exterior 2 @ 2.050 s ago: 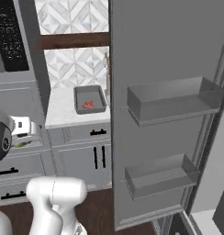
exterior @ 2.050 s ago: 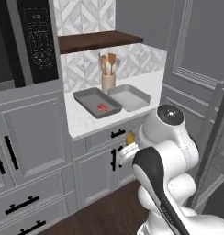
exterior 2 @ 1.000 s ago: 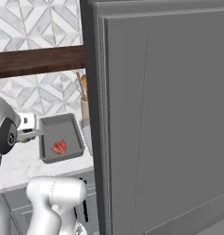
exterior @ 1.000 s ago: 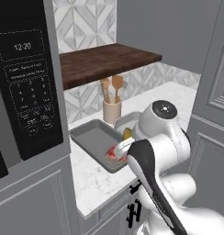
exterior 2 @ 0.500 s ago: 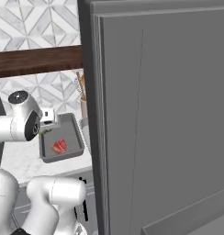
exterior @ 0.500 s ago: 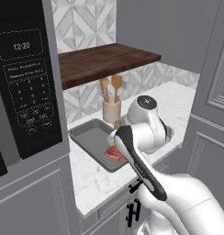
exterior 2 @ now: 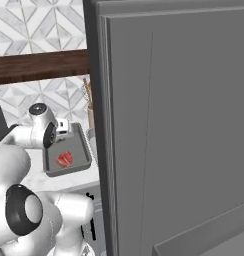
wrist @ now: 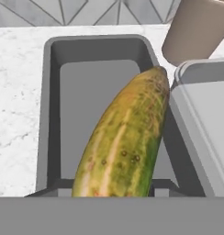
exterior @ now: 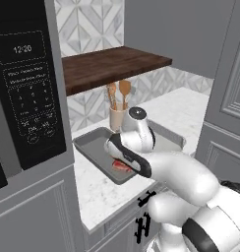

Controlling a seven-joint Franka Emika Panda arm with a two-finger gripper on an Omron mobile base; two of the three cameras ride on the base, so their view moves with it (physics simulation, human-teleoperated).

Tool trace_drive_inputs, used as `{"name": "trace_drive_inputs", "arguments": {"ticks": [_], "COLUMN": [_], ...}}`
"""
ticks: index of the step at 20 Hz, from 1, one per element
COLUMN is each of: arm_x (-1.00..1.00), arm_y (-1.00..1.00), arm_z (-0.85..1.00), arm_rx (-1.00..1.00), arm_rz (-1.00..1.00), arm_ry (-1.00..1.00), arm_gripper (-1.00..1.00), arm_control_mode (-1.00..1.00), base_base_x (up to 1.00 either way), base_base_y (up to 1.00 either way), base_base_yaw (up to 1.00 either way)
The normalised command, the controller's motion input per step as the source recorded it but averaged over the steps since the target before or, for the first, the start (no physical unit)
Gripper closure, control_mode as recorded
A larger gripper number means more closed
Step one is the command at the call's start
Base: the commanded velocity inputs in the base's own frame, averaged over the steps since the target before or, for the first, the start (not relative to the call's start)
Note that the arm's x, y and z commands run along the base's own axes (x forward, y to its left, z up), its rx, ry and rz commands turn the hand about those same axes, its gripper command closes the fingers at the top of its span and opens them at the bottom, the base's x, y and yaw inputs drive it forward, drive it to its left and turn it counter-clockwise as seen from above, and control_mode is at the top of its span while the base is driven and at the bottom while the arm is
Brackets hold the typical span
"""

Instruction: Place one cucumber and one steak in each tupperware on the nearby counter, to pack two identical lunches.

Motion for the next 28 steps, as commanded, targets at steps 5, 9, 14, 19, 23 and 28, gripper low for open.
{"name": "trace_drive_inputs", "arguments": {"ticks": [5, 9, 14, 19, 23, 28], "arm_x": [1.0, 0.95, 0.32, -0.03, -0.84, -1.0], "arm_y": [0.44, 0.45, 0.03, 0.01, -0.08, -0.33], "arm_z": [-0.58, -0.62, 0.06, 0.89, 1.0, 0.93], "arm_rx": [0.0, 0.0, 0.01, 0.09, 0.18, 0.19], "arm_rz": [-0.06, -0.04, -0.09, -0.17, -0.21, -0.22], "arm_ry": [0.03, 0.11, 0.02, 0.03, 0.01, 0.0], "arm_gripper": [1.0, -1.0, -1.0, -1.0, -1.0, -1.0], "arm_control_mode": [-1.0, -1.0, -1.0, -1.0, -1.0, -1.0], "base_base_x": [0.0, 0.0, 0.0, 0.0, 0.0, 0.0], "base_base_y": [0.0, 0.0, 0.0, 0.0, 0.0, 0.0], "base_base_yaw": [0.0, 0.0, 0.0, 0.0, 0.0, 0.0]}}
